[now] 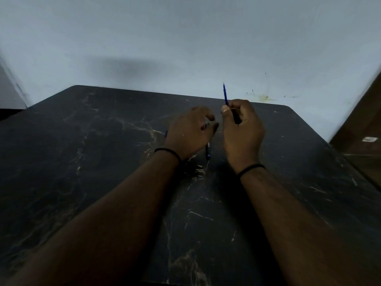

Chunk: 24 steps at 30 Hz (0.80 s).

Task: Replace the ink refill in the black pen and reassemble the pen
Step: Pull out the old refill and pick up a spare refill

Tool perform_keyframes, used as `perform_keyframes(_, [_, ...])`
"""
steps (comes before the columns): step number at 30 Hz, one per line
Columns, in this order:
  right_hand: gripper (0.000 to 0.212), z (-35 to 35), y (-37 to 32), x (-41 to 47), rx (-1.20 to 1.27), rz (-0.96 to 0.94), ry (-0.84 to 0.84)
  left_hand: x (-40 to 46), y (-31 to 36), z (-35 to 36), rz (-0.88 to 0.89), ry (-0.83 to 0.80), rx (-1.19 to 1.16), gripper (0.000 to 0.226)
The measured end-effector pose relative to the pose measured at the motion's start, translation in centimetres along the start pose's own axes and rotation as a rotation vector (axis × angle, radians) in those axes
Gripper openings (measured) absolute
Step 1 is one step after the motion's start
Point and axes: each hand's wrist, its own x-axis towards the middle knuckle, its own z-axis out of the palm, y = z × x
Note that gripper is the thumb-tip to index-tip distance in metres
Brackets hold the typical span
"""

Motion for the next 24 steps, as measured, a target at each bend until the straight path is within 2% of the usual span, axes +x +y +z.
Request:
perform_keyframes(3, [0.002,-0.1,-0.5,-0.1,0.057,-0.009,0.052,-0.2,0.9,0.2,0.097,-0.110,-0.045,0.030])
perform_keyframes(5, [0.004,0.0,-0.7,-0.2,0.077,-0.004,0.064,-0.3,1.2,0.2,0.118,-0.125,-0.052,0.035])
perform_keyframes(12, [0.013,0.2,-1.1,-0.5,0.134,-0.004,0.020,-0.1,0.9,0.4,0.076,-0.081,0.022,0.014])
perform_keyframes(18, [0.010,-0.7,-2.9,0.6,0.414,-0.122,0.229,0.1,0.1,0.8,0.036,-0.006,0.101,0.014])
perform_keyframes(21, [0.016,-1.1,-2.6,1.1,0.351,-0.146,0.272,0.1,-0.1,0.7,-0.028,0.030,0.094,0.012])
perform_keyframes(24, [0.023,-1.2,-1.9,0.9,0.218,-0.134,0.225,0.1,-0.1,0.6,-0.065,0.059,0.073,0.017])
